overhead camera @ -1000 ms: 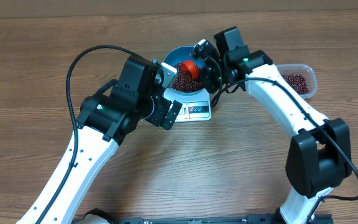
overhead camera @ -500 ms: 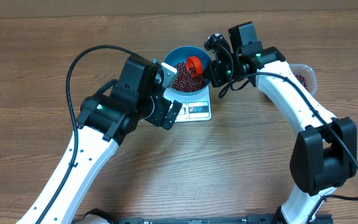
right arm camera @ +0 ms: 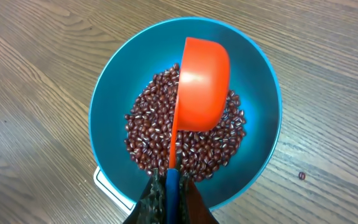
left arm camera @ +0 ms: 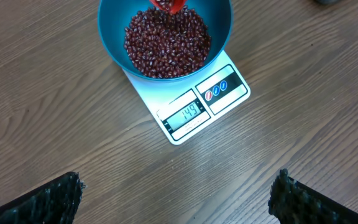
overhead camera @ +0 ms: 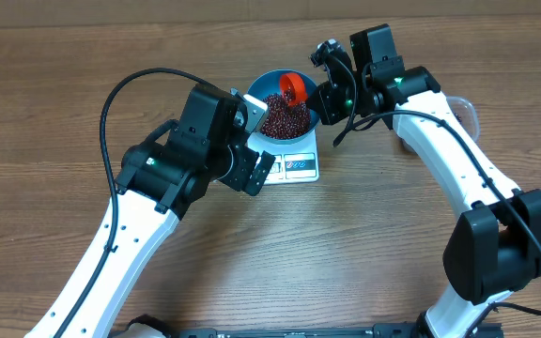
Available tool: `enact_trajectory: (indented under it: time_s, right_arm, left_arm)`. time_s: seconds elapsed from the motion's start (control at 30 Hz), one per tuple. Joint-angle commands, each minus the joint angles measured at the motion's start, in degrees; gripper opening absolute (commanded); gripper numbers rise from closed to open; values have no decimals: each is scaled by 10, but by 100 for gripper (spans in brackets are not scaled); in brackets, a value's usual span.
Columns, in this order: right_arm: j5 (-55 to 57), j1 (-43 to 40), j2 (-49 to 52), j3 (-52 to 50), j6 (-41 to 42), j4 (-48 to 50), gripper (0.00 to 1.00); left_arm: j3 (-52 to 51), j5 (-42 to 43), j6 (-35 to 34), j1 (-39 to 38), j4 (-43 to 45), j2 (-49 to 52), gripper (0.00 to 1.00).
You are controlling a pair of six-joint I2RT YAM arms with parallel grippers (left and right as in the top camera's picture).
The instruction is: Scoop item into bowl and weigh 150g on scale
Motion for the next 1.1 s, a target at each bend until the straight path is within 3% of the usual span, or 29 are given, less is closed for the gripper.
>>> enact_trajectory:
  time_s: [0.0, 0.5, 0.67, 0.77, 1.07]
  right_arm:
    - [-7, -1, -32, 20, 2, -1, 4]
    - [-7, 2, -77, 20, -2, -6, 4]
    - [27, 28, -82, 20, -88, -37, 4]
    - [87, 37, -82, 20, -55, -36, 4]
    - [87, 37, -82, 20, -54, -36, 4]
  left_arm:
    - [-4, 2, -6, 2, 2, 0, 100]
    - [-4, 2, -6, 2, 2, 0, 100]
    - [-4, 2, -6, 2, 2, 0, 100]
    - [-4, 2, -6, 2, 2, 0, 100]
    - [-4, 2, -6, 2, 2, 0, 100]
